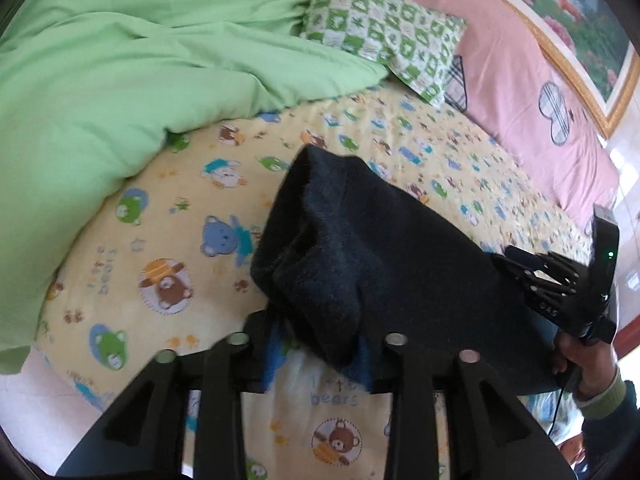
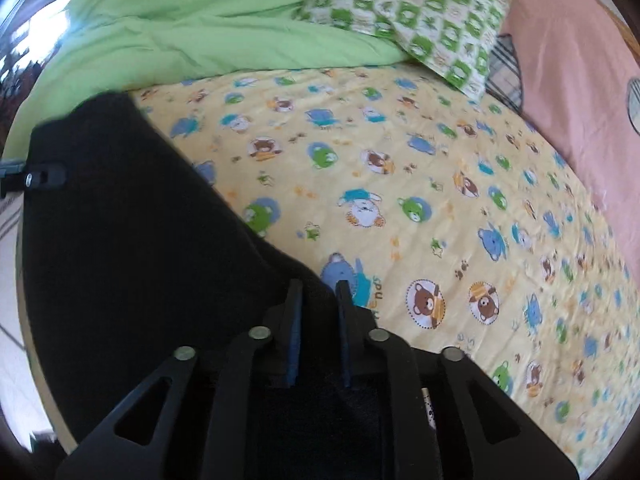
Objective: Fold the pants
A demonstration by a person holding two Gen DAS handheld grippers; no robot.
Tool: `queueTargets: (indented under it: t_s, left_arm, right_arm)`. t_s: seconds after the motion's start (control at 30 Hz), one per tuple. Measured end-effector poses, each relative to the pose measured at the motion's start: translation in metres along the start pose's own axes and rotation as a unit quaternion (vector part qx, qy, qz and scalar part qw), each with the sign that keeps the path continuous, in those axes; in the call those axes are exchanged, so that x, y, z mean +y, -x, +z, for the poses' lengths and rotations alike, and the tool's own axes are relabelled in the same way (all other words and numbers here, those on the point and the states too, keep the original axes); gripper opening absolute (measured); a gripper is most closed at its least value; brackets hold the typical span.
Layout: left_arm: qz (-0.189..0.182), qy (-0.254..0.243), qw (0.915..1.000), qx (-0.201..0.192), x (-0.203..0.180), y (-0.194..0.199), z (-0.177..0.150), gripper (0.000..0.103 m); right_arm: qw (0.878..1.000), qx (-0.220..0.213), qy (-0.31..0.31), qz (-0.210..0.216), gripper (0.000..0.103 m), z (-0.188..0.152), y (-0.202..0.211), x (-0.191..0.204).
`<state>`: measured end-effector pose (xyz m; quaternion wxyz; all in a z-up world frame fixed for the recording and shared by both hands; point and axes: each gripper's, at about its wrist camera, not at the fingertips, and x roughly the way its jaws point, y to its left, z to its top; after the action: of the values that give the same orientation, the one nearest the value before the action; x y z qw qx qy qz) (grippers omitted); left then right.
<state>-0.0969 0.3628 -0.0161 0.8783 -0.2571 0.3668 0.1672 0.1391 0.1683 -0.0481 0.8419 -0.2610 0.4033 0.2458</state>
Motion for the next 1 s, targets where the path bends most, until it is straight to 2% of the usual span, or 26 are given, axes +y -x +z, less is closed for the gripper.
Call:
queueTargets:
  t_s: [0.07, 0.13, 0.17, 0.23, 0.27, 0.37, 0.43, 0.6, 0.77, 1.0]
  left_arm:
    - [0.01, 0.008, 0.9997, -0.019, 0.002, 0.015, 0.001, 0.046]
    - [0.025, 0.012, 0.9983, -0.051, 0.001, 0.036, 0.001, 0.048]
    - [0.027, 0.011, 0.9978, -0.06, 0.0, 0.044, 0.002, 0.052]
    - [0.017, 0.01, 0.997, -0.074, -0.007, 0.059, 0.005, 0.055]
    - [0.008, 0.009, 0.9969, -0.077, -0.011, 0.064, 0.007, 0.056]
    - [-0.02, -0.007, 0.9972, -0.071, -0.032, 0.065, 0.009, 0.059]
    - [-0.038, -0.027, 0.9972, -0.058, -0.054, 0.057, 0.008, 0.059]
    - [-0.078, -0.072, 0.9942, -0.017, -0.107, 0.034, -0.004, 0.06]
    - [-0.112, -0.12, 0.9863, 0.014, -0.157, 0.02, -0.023, 0.06]
    - [-0.146, -0.167, 0.974, 0.046, -0.216, 0.002, -0.038, 0.063]
  right_arm:
    - [1.0, -0.01, -0.03, -0.001, 0.038, 0.0, 0.01, -0.008]
    - [0.997, -0.032, -0.071, 0.023, 0.038, -0.003, 0.032, -0.02]
    - [0.996, -0.038, -0.081, 0.03, 0.038, -0.006, 0.039, -0.023]
    - [0.991, -0.06, -0.111, 0.051, 0.04, -0.016, 0.064, -0.033]
    - [0.988, -0.066, -0.124, 0.059, 0.046, -0.021, 0.074, -0.036]
    - [0.98, -0.073, -0.164, 0.086, 0.063, -0.045, 0.097, -0.045]
    - [0.975, -0.07, -0.19, 0.096, 0.063, -0.061, 0.107, -0.049]
    - [0.963, -0.069, -0.249, 0.081, 0.063, -0.111, 0.136, -0.057]
    - [0.95, -0.078, -0.297, 0.053, 0.064, -0.156, 0.168, -0.071]
    - [0.923, -0.096, -0.372, 0.002, 0.066, -0.219, 0.208, -0.089]
